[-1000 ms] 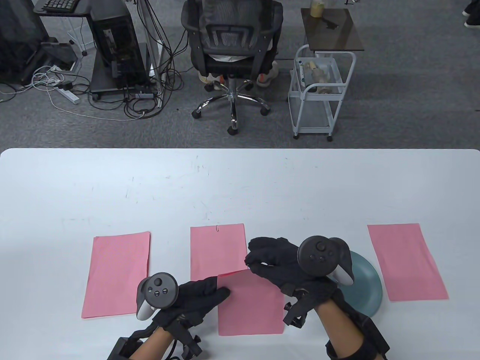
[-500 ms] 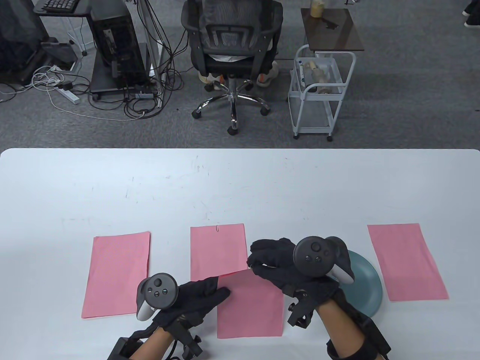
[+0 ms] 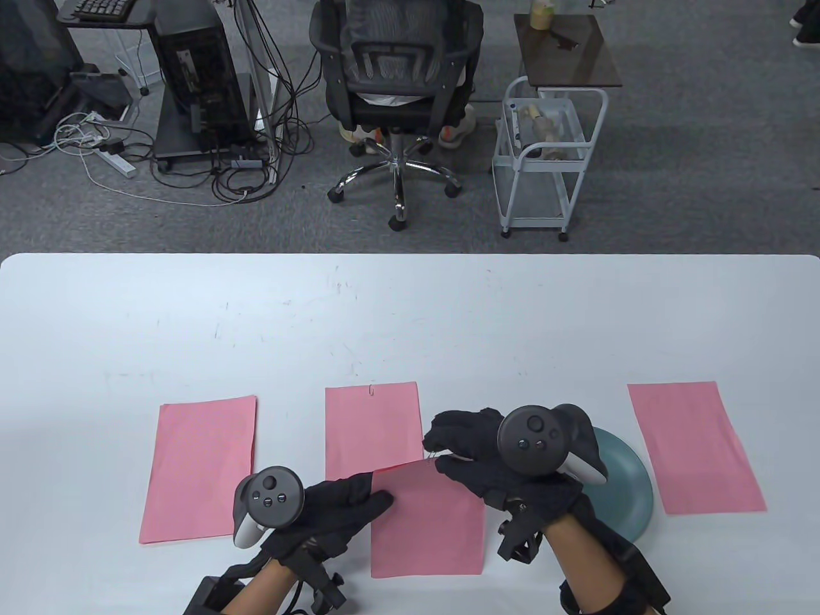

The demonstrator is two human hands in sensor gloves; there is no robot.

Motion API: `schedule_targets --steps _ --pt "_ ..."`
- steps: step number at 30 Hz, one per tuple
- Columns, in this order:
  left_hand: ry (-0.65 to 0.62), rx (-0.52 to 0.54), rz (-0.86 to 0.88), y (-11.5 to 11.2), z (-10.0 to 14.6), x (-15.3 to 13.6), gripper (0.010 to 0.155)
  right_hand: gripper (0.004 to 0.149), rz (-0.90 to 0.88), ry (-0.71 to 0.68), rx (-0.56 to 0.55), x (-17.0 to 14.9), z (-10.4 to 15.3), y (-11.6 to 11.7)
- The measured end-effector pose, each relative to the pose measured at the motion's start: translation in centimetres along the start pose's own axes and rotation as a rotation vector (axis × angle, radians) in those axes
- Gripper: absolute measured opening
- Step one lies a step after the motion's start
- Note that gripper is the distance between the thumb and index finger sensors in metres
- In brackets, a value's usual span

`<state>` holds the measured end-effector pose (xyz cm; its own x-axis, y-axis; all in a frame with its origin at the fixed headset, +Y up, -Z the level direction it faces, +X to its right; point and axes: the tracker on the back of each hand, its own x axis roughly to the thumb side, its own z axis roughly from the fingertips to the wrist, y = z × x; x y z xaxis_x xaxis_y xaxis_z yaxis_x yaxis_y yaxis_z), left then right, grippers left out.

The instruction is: Pinch and push to attach paper clips

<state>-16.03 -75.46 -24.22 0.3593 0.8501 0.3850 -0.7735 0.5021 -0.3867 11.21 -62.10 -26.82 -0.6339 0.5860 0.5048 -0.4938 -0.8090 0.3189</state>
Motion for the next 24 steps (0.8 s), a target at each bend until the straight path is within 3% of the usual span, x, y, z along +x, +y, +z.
schedule_targets --steps 24 --pt "-0.008 0.000 -0.014 -0.2 0.1 0.0 0.042 0.038 0.182 -0.011 0.049 1.5 -0.1 1.4"
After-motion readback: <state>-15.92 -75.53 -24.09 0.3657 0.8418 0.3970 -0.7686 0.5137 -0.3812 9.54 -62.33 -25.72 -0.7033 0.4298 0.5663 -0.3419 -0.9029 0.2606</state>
